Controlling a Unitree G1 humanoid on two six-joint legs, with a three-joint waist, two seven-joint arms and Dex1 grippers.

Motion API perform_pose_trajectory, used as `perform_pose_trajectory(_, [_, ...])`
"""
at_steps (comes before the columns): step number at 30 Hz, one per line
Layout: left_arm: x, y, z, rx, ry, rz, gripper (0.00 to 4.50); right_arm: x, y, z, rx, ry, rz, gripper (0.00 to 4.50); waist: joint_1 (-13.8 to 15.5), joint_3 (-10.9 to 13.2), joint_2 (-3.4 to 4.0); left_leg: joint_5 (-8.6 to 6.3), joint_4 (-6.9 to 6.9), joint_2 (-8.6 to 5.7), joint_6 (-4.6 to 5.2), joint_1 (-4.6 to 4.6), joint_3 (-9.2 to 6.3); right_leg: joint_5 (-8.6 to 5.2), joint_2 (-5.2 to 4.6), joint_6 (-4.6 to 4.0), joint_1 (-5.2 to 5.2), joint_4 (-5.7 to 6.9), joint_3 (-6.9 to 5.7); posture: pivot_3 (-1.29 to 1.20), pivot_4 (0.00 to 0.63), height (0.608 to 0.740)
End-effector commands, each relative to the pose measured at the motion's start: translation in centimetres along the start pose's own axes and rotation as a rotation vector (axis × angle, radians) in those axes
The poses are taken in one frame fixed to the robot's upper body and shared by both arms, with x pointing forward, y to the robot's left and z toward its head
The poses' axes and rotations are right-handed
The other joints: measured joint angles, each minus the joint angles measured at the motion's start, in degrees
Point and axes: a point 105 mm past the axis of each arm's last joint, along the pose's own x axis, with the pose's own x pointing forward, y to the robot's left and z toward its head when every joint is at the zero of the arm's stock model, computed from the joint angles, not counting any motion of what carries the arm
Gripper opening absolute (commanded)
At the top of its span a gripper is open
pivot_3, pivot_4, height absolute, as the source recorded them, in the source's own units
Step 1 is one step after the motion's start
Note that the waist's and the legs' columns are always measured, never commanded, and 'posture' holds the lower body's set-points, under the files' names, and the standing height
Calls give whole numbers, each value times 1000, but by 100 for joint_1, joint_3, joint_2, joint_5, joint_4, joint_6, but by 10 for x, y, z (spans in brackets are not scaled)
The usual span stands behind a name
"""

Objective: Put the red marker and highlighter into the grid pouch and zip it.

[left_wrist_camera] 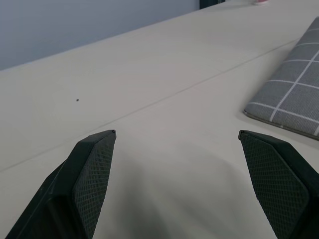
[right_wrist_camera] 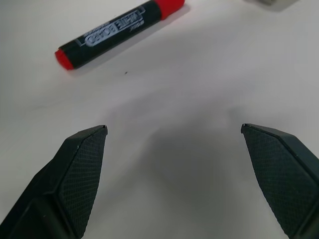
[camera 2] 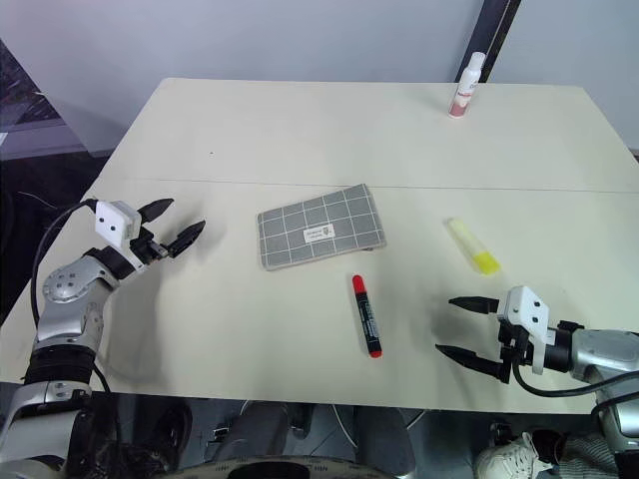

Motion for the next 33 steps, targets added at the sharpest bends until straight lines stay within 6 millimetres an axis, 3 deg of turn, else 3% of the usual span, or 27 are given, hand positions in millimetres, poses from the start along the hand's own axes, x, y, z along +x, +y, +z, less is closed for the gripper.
perform_pose_trajectory(1, [-3, 7, 10, 17, -38, 19, 4155, 2, -5, 16, -56, -45, -14, 4467, 3, 0, 1, 0, 0, 0, 0, 0, 0, 0, 0, 0, 0, 0, 0, 0, 150, 740])
perform_pose_trajectory(26, [-1, 1, 13, 33, -46, -15, 4155, 10, -20, 34, -80, -121, -64, 4467, 15, 0, 0, 0, -2, 0, 0, -1, 0, -1, 0, -1, -5, 0, 0, 0, 150, 740])
perform_pose_trajectory(30, [-1, -3, 17, 97, -48, -54, 4155, 21, -29, 59, -80, -226, -107, 4467, -2, 0, 0, 0, -2, 0, 0, -1, 0, 0, 0, -1, -5, 0, 1, 0, 150, 740])
perform_pose_trajectory(32, [-1, -7, 18, 139, -47, -83, 4155, 33, -33, 74, -91, -277, -123, 4467, -17, 0, 0, 0, -2, 0, 0, -1, 0, 0, 0, -1, -6, 1, 1, 0, 150, 740])
perform_pose_trajectory(33, [2, -10, 19, 162, -49, -102, 4155, 52, -33, 89, -97, -337, -120, 4467, -21, 0, 1, 0, -3, 1, 0, -1, 0, 0, 1, -1, -8, 2, 2, 0, 150, 740])
